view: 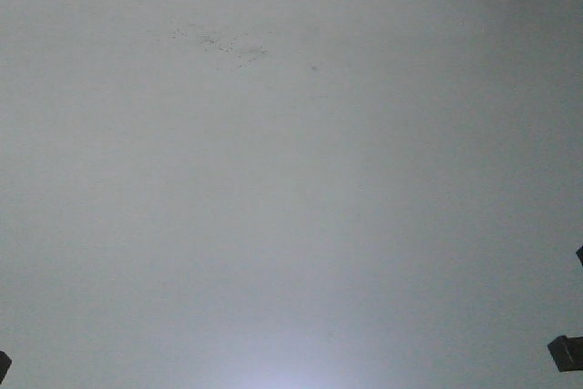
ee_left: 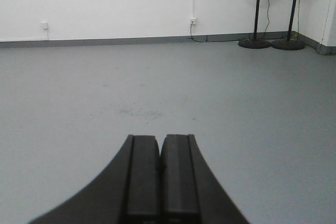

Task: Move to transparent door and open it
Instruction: 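Drive the base forward, turning toward the wooden platform and glass door, then drive the base up to the white-framed glass sliding door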

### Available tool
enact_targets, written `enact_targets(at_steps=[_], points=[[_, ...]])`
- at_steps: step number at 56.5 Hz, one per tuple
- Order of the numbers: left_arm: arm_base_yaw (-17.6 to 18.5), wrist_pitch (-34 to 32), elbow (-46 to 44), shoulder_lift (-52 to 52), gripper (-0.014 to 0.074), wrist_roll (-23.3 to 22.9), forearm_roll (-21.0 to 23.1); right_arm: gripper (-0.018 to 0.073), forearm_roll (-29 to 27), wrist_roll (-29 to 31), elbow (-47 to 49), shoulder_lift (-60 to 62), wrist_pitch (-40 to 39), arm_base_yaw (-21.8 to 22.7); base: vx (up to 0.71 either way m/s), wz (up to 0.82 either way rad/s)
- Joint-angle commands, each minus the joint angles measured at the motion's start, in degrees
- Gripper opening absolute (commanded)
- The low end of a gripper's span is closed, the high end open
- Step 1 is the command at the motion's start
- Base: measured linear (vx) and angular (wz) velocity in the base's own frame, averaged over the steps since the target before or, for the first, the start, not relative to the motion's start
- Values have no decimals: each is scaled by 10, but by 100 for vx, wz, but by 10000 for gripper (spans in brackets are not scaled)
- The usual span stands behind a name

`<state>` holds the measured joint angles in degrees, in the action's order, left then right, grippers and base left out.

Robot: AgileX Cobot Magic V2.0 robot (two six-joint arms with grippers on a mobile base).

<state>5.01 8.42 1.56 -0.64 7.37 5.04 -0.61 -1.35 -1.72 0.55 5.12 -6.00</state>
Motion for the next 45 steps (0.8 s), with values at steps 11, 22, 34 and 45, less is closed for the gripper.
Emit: enact_targets(at_steps=[11,22,34,45], points=[[1,-50,-14,-8,-6,-3,2,-9,6,1,-1,9,-46,4,27,26],[1,-50,-14,-8,-6,-3,2,-9,6,1,-1,9,-46,3,30,50],[1,-50,-14,-8,-6,-3,2,-9,6,1,-1,9,-46,3,31,51],[1,-50,-14,-8,-6,-3,2,-9,6,1,-1,9,-46,3,34,42]])
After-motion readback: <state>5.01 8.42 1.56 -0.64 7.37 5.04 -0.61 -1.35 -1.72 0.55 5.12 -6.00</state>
